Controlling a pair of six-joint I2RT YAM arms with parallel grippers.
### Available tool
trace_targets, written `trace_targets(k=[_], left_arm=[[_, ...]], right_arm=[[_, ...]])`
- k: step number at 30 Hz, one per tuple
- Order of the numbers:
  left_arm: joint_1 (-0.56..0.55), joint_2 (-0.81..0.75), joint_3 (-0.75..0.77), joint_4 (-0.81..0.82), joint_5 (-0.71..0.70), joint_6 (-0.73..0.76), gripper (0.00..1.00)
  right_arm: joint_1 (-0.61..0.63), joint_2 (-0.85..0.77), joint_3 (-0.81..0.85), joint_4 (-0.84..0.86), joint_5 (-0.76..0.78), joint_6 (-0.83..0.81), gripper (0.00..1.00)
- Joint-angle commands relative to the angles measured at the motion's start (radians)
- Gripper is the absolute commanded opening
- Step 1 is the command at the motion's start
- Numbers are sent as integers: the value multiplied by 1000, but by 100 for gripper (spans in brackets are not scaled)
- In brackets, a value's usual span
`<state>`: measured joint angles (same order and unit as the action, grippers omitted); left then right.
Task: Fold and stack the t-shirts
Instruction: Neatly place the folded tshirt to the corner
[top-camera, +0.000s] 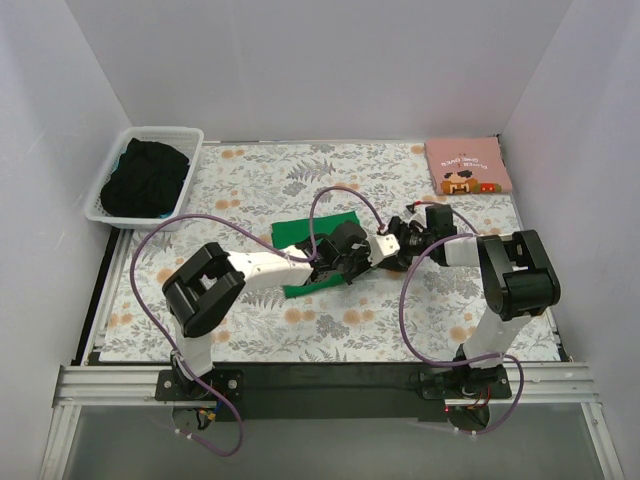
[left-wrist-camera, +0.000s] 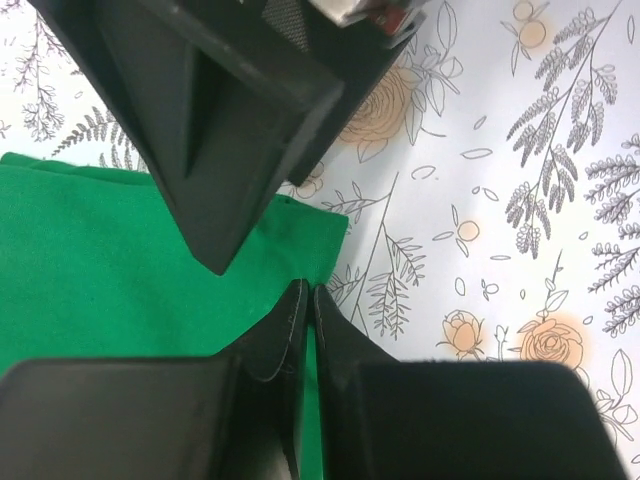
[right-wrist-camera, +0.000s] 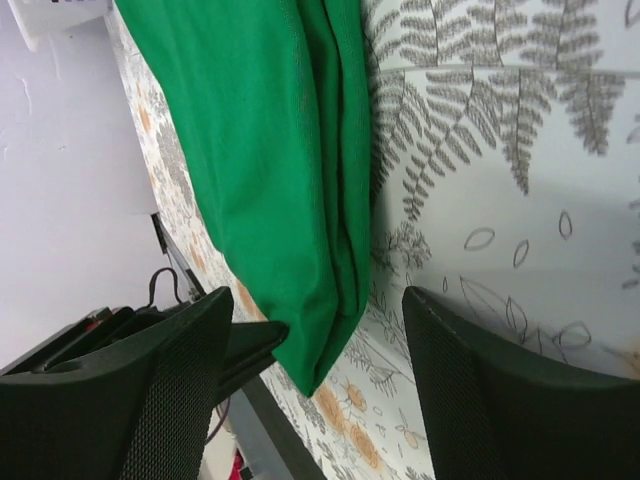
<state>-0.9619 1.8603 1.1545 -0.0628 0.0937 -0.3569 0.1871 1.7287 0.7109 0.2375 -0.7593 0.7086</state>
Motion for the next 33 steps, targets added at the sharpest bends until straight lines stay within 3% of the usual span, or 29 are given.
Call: trace_targets(k=[1,19,27,33], left_arm=[[6,-66,39,38,6,-22,0],[48,-50,88,27,64,-91,0],[49,-46,99,18,72,-100,0],[57,-39,99,18,83,-111,0]], right_arm=[[15,37,47,94,18,58,74],[57,166,117,223,71,186,68],[86,226,144,316,113,247,57],[120,249,153,356,133,288,56]])
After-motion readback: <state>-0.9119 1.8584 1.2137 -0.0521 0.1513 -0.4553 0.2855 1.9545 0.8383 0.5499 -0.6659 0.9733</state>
